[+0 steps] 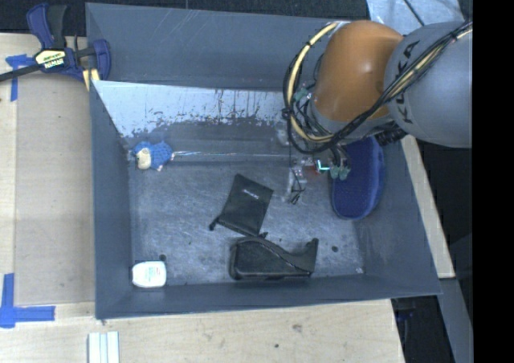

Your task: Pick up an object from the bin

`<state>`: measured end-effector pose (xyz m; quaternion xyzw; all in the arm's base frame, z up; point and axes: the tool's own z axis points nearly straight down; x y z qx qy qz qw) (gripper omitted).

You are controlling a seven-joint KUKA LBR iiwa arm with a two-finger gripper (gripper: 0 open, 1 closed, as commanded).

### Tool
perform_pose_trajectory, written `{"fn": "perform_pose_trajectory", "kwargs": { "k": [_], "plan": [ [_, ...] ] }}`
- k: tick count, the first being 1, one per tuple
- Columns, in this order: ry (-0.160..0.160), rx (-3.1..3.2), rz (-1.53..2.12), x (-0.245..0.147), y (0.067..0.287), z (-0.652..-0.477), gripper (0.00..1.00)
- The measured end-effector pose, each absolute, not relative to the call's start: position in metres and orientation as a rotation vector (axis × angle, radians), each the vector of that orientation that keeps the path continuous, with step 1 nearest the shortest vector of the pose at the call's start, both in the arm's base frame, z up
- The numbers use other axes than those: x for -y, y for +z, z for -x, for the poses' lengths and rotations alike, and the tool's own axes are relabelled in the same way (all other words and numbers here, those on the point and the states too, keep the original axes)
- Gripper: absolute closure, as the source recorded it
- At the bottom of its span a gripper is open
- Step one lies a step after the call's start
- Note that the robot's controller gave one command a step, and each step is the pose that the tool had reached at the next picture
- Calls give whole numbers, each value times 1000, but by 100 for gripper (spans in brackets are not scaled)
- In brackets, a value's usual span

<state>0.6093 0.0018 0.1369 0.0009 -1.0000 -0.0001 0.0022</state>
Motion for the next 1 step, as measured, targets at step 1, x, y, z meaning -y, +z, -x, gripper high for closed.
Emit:
{"fn": "perform_pose_trajectory", "kwargs": {
  "k": [1],
  "plan": [
    [3, 3098, -543, 120, 72, -623, 0]
  ]
}}
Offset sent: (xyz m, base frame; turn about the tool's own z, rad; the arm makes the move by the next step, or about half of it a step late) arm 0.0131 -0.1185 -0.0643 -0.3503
